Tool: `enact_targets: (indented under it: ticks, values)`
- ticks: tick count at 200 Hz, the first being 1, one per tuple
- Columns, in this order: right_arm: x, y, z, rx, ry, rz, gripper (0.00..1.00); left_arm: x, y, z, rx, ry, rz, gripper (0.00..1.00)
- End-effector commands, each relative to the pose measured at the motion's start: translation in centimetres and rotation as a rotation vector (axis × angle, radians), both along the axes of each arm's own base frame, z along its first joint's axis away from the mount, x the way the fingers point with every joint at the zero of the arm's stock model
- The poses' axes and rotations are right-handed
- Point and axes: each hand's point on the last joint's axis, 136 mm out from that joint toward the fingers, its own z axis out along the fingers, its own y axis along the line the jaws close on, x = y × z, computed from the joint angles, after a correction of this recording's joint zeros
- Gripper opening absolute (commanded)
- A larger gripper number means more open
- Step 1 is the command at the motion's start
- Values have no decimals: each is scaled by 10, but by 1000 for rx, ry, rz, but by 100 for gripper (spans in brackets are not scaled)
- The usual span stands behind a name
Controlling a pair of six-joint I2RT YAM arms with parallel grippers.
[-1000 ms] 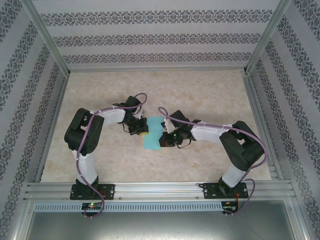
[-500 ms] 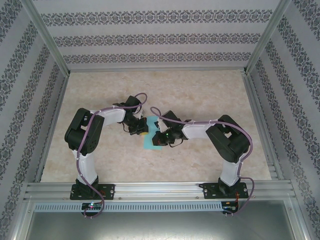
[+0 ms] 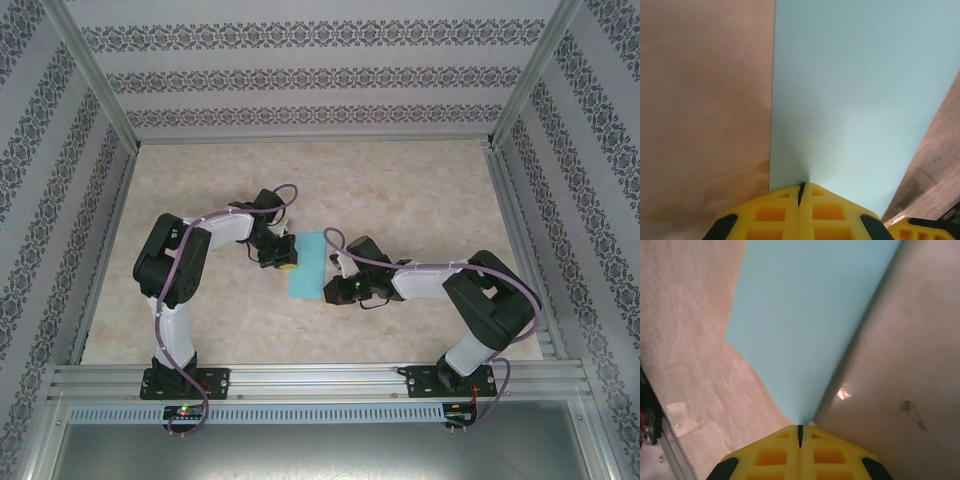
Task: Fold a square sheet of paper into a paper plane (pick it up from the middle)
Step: Fold the square sheet of paper in half at the center of the table.
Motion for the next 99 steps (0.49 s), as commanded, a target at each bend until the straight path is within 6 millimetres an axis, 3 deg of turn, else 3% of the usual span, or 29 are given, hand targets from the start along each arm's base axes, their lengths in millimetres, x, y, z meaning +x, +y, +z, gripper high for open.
enact_targets:
  ticks: [1,14,29,67,99]
  values:
    - [33,9,43,65,-82,-81,0,-18,50,-63,323,41,-84,0]
    - [55,11,58,69,-131,-130,0,-5,42,-49,292,-16,-114,0]
    - [79,12,61,51,-145,-183,0,10,32,-33,247,-67,-135,0]
    - [128,19,36,-3,-89,-252,0,31,0,11,73,-170,-107,0]
    - [149,35,18,-30,-43,-247,0,33,-7,32,17,-200,-58,0]
